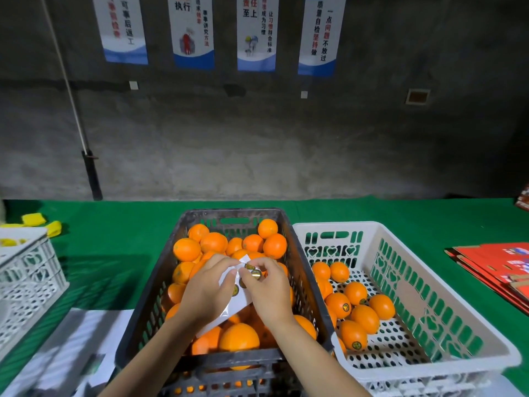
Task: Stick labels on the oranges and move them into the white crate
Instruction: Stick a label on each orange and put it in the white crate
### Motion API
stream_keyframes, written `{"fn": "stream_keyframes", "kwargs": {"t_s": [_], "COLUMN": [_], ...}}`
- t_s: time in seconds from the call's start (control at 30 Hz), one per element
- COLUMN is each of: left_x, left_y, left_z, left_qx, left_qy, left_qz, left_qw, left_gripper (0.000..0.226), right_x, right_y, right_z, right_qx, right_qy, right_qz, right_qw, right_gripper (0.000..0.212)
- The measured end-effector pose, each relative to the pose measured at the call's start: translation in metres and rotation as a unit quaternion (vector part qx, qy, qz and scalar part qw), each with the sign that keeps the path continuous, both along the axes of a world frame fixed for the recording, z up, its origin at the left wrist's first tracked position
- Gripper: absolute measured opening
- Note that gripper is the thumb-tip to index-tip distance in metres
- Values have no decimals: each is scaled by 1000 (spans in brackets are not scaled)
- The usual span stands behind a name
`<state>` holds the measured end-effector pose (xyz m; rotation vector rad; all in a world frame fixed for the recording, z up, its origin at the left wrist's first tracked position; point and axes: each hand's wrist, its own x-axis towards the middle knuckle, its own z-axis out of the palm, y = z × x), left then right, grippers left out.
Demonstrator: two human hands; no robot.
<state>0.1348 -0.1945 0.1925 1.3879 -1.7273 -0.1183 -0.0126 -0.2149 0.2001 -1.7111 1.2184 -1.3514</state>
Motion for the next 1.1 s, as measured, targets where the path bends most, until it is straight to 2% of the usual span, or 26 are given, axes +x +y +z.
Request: {"fn": "stream_keyframes", "kwargs": {"t_s": [0.2,0.47,0.8,1.1], "left_x": [0,-1,1,0], "left_y": [-3,1,1,5], "left_z": [0,5,5,8], "left_qx": [-3,-23,-15,-27], "left_qy": [16,3,13,8], "left_qz": [3,-17,-38,-43], "left_qw": [1000,1000,999,999], "left_gripper": [10,19,27,14], "right_x": [-1,1,0,1], "right_y": [2,7,8,8], "right_z": [0,3,3,2], "right_qx": [-29,-59,-86,-63], "right_qy": [54,146,208,242], "right_qz": [-15,-35,-31,-22], "right_qw": [998,987,974,968], "right_gripper": [26,39,34,32]}}
